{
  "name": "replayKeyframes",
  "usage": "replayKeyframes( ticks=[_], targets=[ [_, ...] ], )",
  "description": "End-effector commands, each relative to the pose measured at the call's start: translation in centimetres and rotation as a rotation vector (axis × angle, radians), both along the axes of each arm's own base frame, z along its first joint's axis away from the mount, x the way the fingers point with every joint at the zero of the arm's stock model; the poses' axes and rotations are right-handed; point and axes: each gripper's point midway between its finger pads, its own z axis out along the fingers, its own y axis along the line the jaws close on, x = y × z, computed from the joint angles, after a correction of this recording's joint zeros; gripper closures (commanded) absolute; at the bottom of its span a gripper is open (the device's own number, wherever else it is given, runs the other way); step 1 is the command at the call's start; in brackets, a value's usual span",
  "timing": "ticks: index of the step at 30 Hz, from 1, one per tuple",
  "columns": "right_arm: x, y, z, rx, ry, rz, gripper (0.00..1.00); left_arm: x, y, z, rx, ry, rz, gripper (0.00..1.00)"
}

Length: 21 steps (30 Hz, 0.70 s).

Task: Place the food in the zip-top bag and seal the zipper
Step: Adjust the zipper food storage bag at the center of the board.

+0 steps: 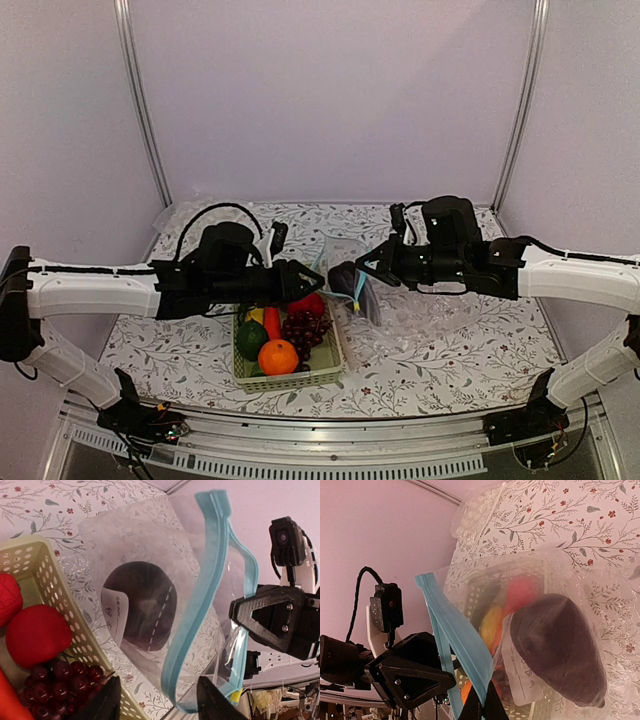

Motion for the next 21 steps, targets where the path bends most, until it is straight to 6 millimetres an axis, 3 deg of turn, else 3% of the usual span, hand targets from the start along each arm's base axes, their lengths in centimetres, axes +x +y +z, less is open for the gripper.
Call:
replayKeyframes(
  ticks=[1, 4, 8, 13, 21],
  targets=[
    [0.2, 0.1, 0.1, 0.006, -0.016, 0.006, 1.00, 1.0, -1.2, 1.7, -0.051, -0.023, -0.005, 0.64],
    [0.4, -0.4, -0.7, -0.039, -0.018, -0.010, 1.00, 1.1, -1.8, 1.8, -0.062, -0.023, -0.015, 0.88],
    [0.6, -1.3, -2.4, -0.190, -0.041, -0.041, 1.00, 1.1, -3.2, 2.7, -0.103, -0.035, -0.061, 1.00],
    [1.1, -2.2, -3.8, -0.300, -0.061, -0.068, 1.00, 1.4, -4.3, 3.0, -0.097, -0.058, -0.086, 1.00],
    [1.2, -4.0, -3.9, -0.394, -0.067, -0.107, 1.00, 3.0, -3.6, -1.0, 0.091, -0.032, -0.028, 1.00]
  ],
)
